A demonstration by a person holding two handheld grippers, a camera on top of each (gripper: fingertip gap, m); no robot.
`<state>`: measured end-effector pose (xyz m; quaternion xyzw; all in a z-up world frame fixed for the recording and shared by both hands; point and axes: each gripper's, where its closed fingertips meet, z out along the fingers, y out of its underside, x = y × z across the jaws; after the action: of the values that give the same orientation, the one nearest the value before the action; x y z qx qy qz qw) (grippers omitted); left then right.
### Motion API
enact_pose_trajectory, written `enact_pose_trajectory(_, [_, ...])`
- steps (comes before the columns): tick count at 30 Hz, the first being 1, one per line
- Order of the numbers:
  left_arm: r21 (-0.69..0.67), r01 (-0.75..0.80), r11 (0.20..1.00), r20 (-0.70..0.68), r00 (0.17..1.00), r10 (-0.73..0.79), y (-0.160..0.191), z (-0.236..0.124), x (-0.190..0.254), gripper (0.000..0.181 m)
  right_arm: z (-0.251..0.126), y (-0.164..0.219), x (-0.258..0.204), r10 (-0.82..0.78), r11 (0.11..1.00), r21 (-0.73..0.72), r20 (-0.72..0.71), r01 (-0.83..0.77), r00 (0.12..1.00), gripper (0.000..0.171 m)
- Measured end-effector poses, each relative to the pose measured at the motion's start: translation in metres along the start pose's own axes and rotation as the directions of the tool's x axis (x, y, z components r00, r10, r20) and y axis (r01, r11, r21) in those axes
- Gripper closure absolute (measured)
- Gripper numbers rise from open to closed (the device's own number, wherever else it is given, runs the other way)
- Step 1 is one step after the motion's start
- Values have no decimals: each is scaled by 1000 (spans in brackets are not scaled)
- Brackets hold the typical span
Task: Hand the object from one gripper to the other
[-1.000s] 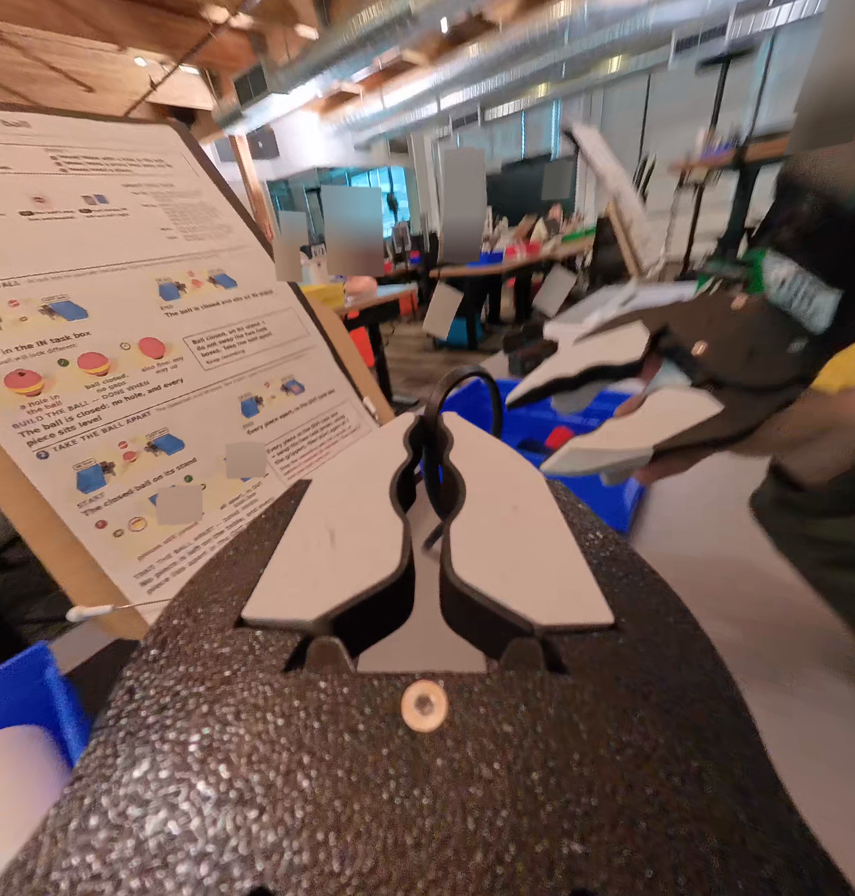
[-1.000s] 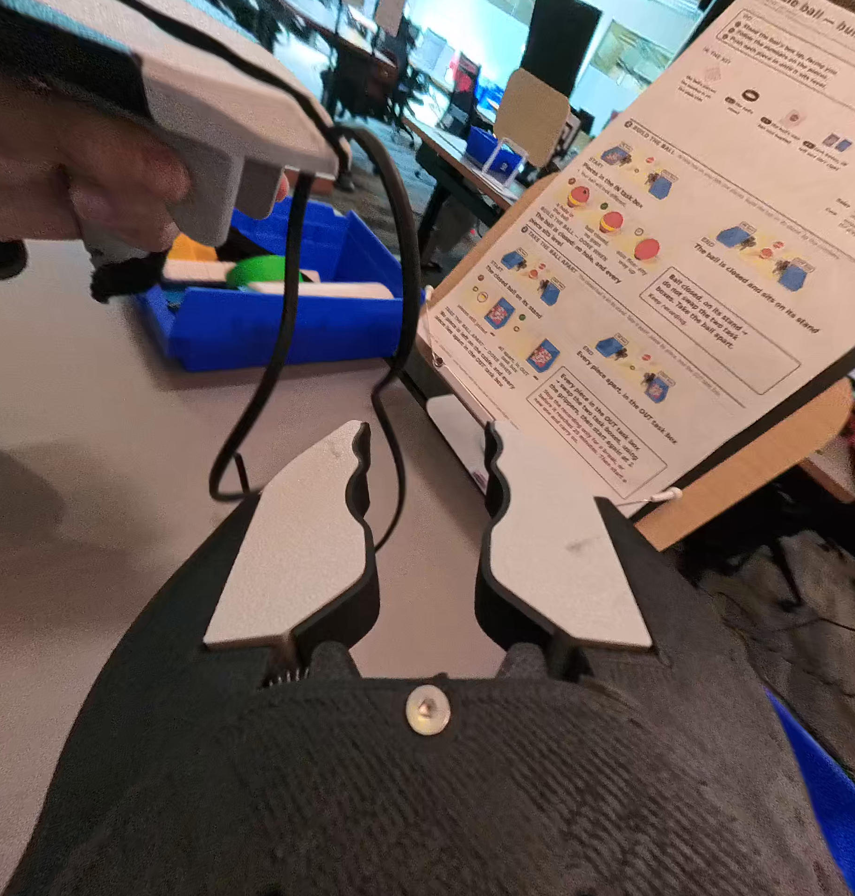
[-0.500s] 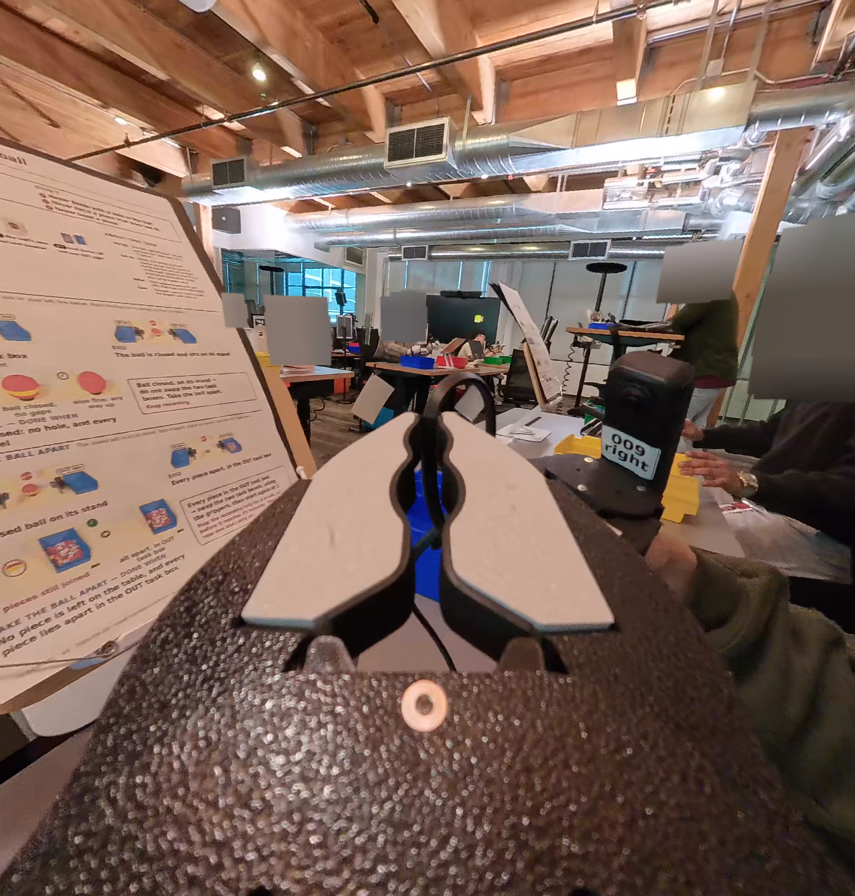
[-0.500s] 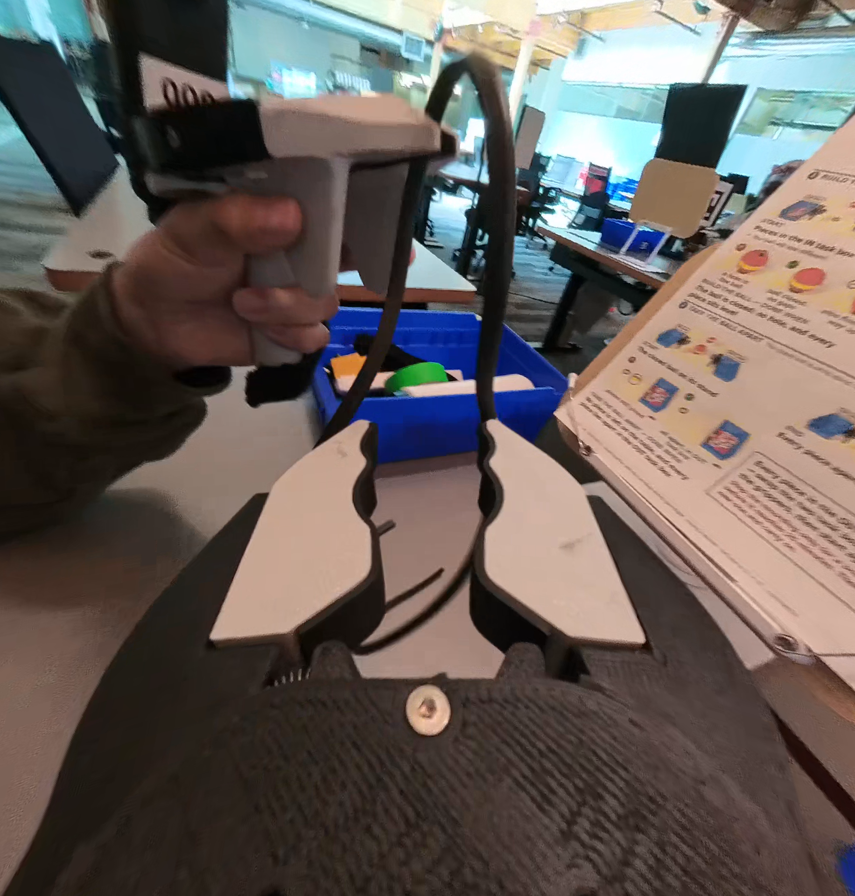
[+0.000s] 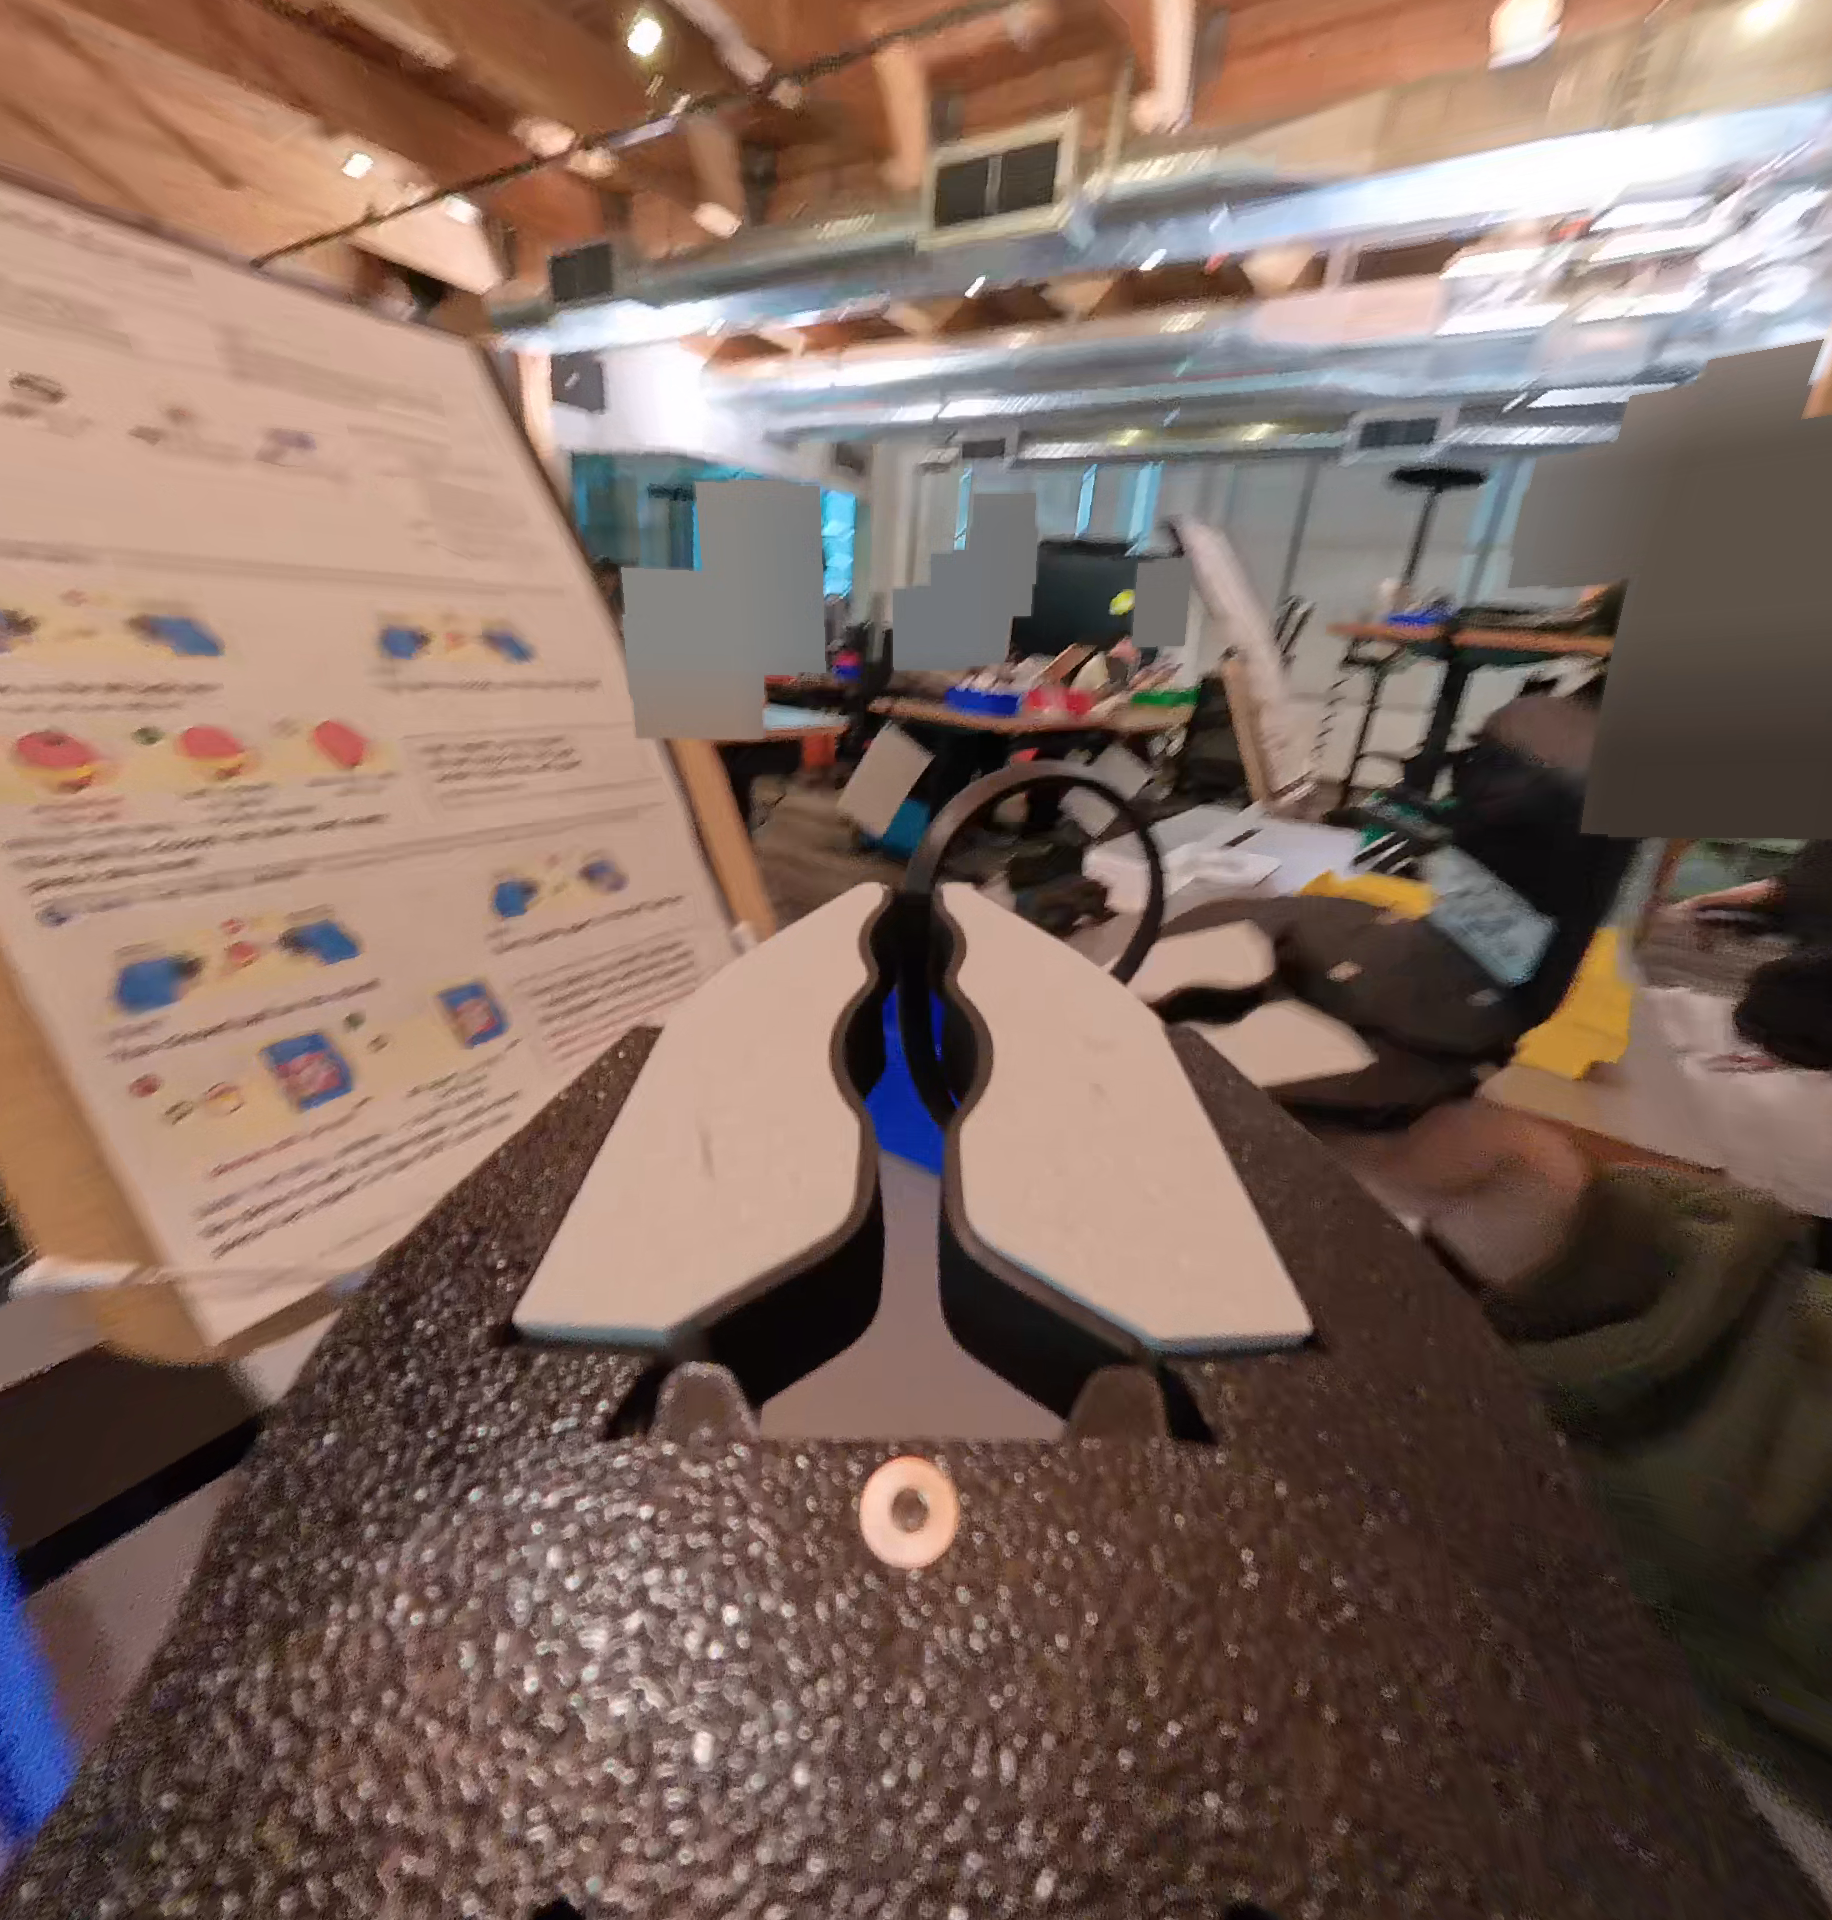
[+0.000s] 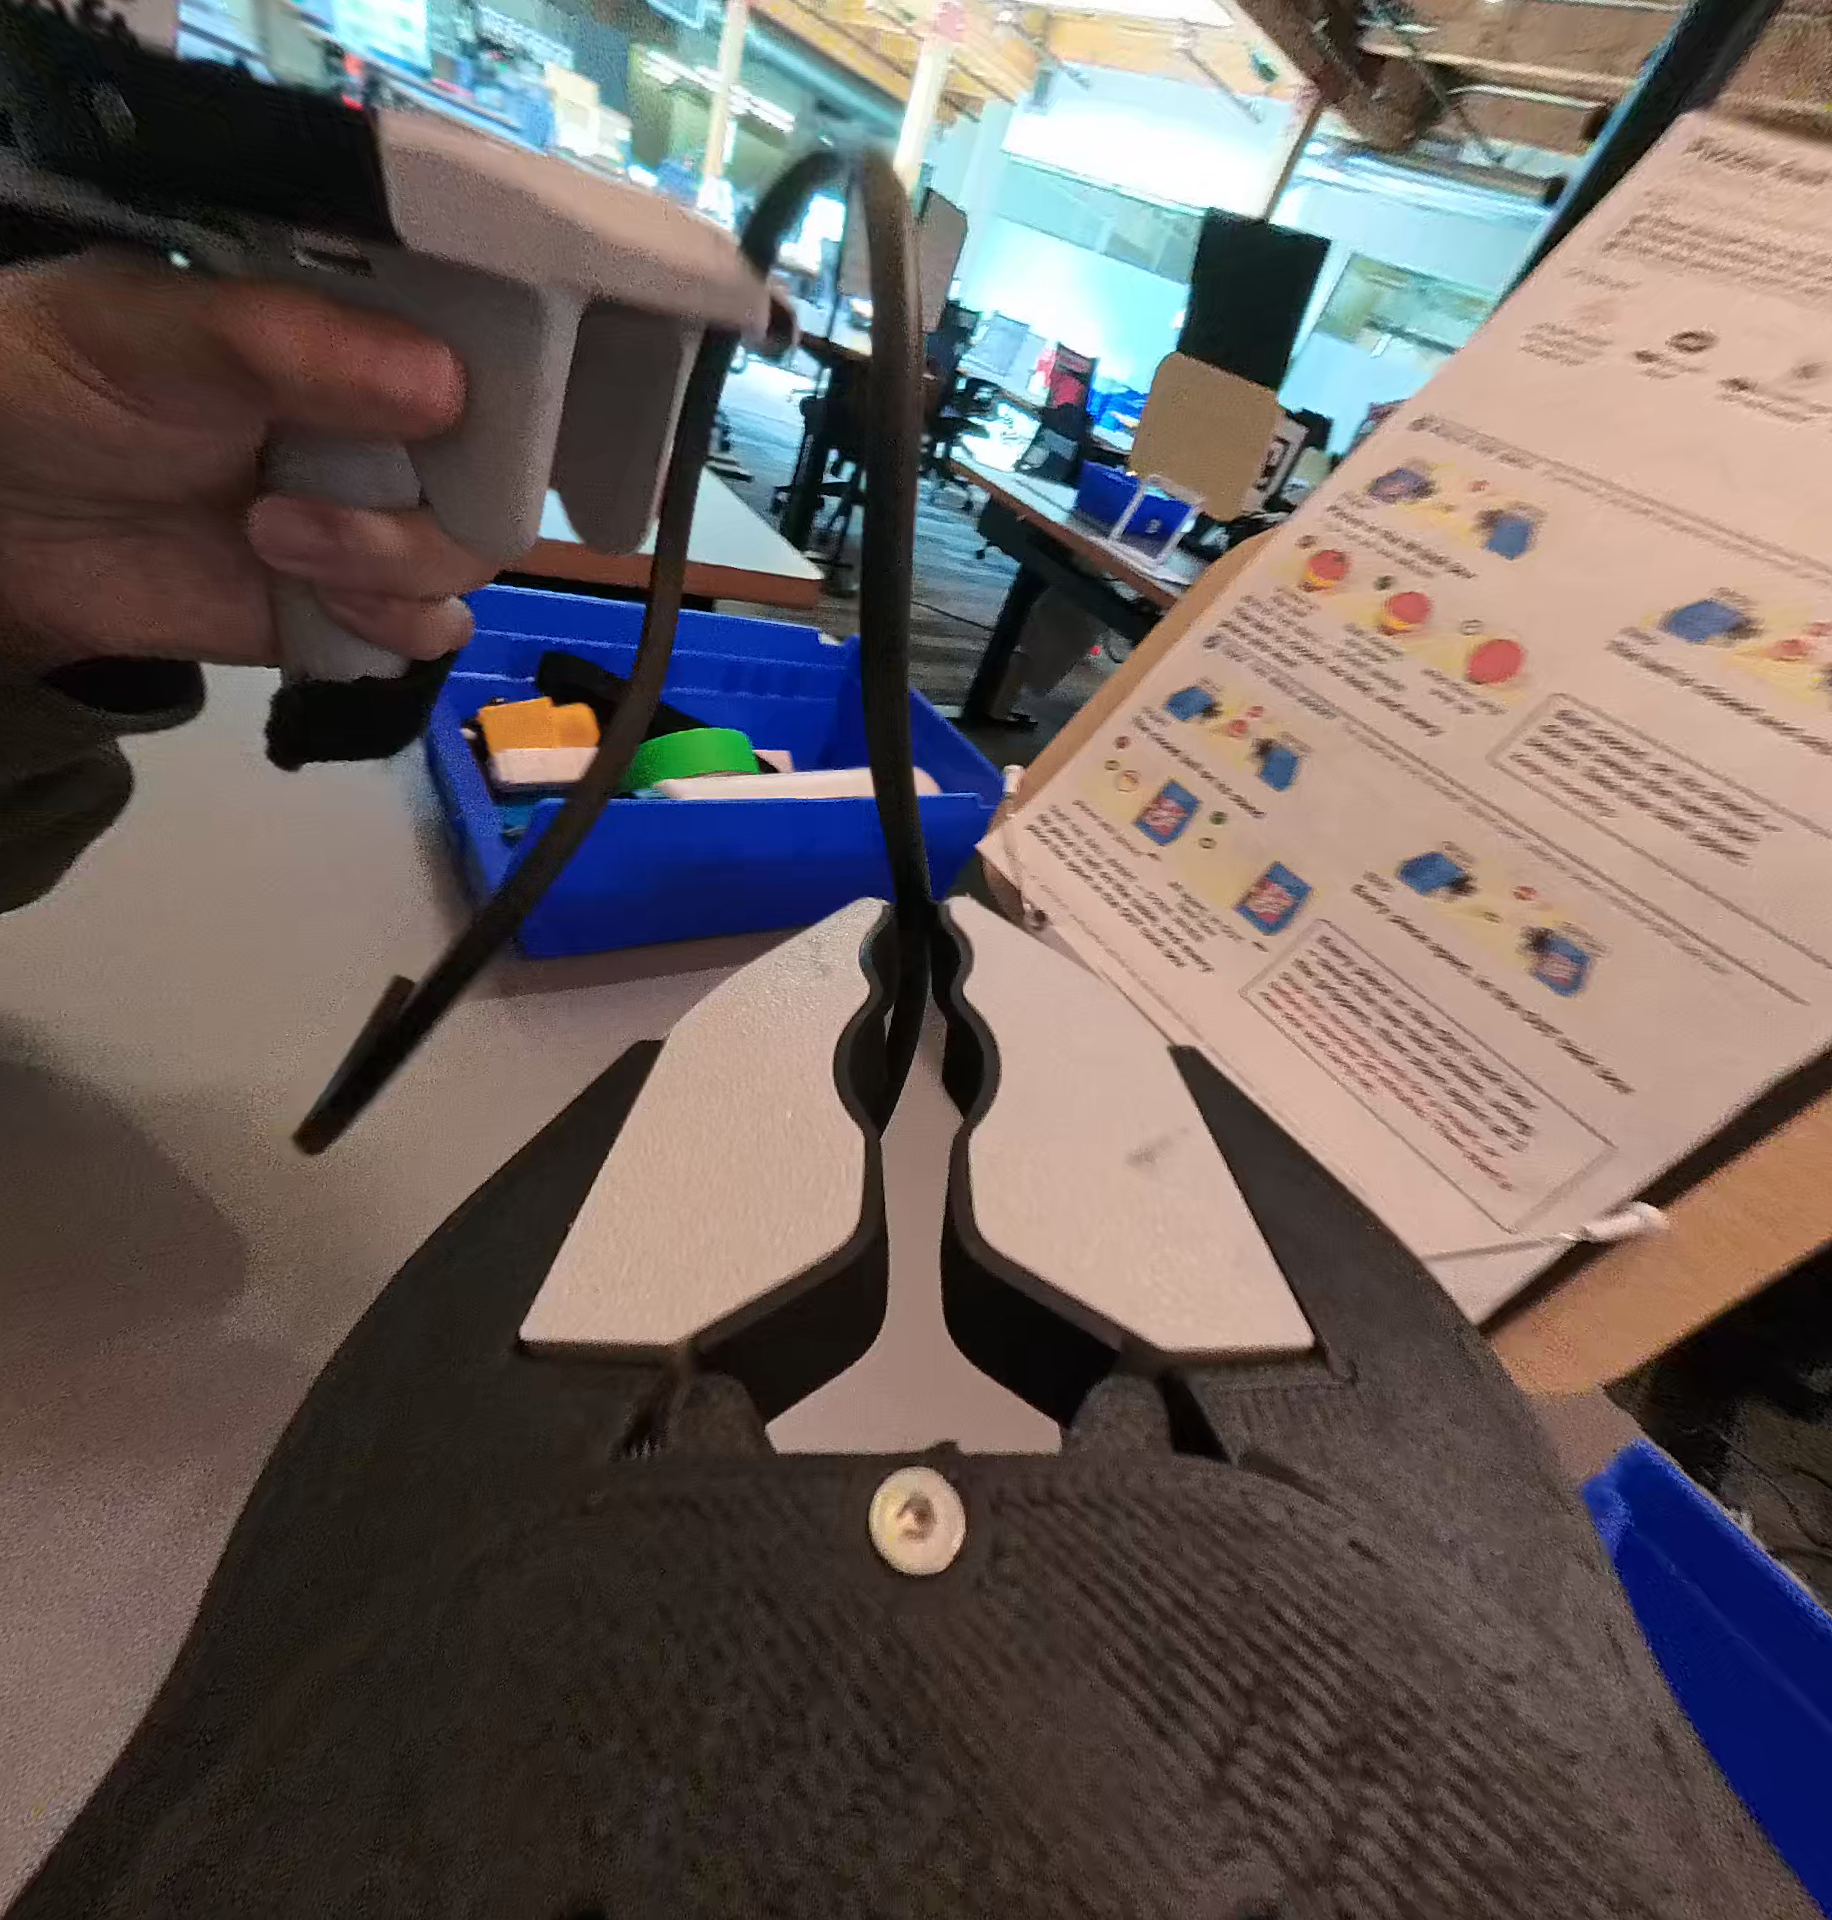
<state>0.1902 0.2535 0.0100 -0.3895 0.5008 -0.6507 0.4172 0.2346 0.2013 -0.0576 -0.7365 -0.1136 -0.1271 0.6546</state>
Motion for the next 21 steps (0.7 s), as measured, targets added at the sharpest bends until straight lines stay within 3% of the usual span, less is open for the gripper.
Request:
enact_pose_trajectory(4, [-193,-2,981,81,997,18,31,-4,-29,174,-26,-8,25,-43,999,-16,-121,41,992,166])
enact_pose_trajectory(7, [-319,21,948,91,996,8,53,-3,-35,147,-45,-21,41,-68,998,-13,-238,67,969,166])
enact_pose_trajectory(9, [-344,-2,939,90,995,35,57,0,-31,138,-52,-32,46,-14,999,43,-281,28,959,165])
enact_pose_trajectory(14, [-411,-205,888,-34,977,210,66,13,16,137,-60,-36,60,52,997,76,-388,-24,920,165])
enact_pose_trajectory(17, [-533,-367,763,-249,929,273,108,18,64,138,-67,-33,70,66,997,61,-454,-43,889,165])
enact_pose_trajectory(21, [-607,-437,664,-315,899,304,165,39,89,137,-71,-33,72,84,996,58,-488,-64,869,165])
